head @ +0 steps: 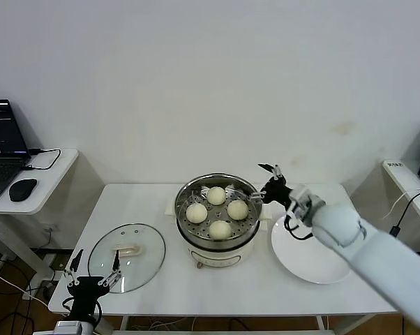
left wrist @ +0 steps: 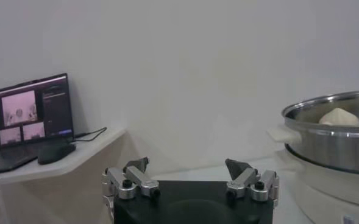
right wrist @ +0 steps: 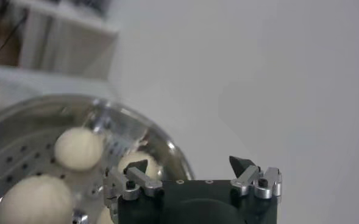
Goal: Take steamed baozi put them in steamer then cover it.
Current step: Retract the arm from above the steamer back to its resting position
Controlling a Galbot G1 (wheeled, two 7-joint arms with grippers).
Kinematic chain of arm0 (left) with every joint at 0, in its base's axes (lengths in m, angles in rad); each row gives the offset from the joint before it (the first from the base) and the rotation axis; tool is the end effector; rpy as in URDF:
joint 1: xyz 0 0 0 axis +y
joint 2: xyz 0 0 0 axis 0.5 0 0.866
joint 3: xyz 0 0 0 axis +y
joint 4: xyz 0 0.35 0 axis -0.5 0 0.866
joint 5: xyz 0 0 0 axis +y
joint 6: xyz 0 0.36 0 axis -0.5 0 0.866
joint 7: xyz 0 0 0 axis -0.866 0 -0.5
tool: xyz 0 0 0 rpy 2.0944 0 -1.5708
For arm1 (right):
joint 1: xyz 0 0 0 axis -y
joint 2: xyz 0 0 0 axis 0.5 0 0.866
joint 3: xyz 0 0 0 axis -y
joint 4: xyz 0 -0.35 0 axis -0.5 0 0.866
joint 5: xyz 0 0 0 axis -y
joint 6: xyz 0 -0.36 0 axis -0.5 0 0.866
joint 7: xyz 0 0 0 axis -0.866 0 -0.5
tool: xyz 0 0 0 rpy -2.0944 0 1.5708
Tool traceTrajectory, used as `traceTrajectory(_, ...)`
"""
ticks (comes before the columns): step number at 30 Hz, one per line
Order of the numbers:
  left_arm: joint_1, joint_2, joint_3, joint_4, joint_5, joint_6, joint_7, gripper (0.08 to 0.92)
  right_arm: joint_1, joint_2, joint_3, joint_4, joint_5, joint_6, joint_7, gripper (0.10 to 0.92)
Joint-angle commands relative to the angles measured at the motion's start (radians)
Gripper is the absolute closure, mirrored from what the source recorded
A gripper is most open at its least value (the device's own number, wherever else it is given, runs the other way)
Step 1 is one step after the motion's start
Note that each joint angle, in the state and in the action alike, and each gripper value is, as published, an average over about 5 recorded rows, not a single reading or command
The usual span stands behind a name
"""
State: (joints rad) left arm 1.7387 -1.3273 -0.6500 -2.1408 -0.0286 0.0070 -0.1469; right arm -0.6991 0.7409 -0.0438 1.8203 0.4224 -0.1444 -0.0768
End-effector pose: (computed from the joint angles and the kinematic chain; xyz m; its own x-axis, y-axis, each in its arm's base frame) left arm 0.1411 0.0746 -0.3011 -0.9899 -0.1169 0.0803 -0.0933 0.9633 0.2516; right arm 0.3838 -0.0661 -0.1954 -0.8384 -0.5377 0.0889 -0.5184 0.7365 -0.4345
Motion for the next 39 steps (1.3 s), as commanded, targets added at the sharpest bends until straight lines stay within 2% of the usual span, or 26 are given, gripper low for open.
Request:
traceTrajectory(1,-0.010,0.006,0.012,0.067,0.251,-0.016,-0.010,0.177,-0.692,0.425,0.746,0.052,-0.221,0.359,-0.079,0.203)
traceTrajectory(5,-0.019,0.021,-0.001,0.094,0.485,-0.020,-0.022,0.177,-0.789,0.554,0.840,0.085,-0.209,0.342,-0.125,0.203)
traceTrajectory(10,-0.012,0.035,-0.045,0.145,0.908,-0.078,-0.053,0.177,-0.900,0.659,0.917,0.129,-0.212,0.316,-0.103,0.203)
traceTrajectory(18,0.046,0.055,-0.051,0.214,1.337,-0.128,-0.097,0.177,-0.970,0.704,0.983,0.119,-0.242,0.330,-0.020,0.203)
traceTrajectory(27,-0.093,0.069,0.020,0.342,1.413,-0.129,-0.111,0.177,-0.969,0.740,1.007,0.091,-0.297,0.331,0.043,0.203)
traceTrajectory(39,-0.330,0.136,0.075,0.550,1.361,-0.114,-0.072,0.177,-1.003,0.800,1.010,0.102,-0.375,0.360,0.046,0.203)
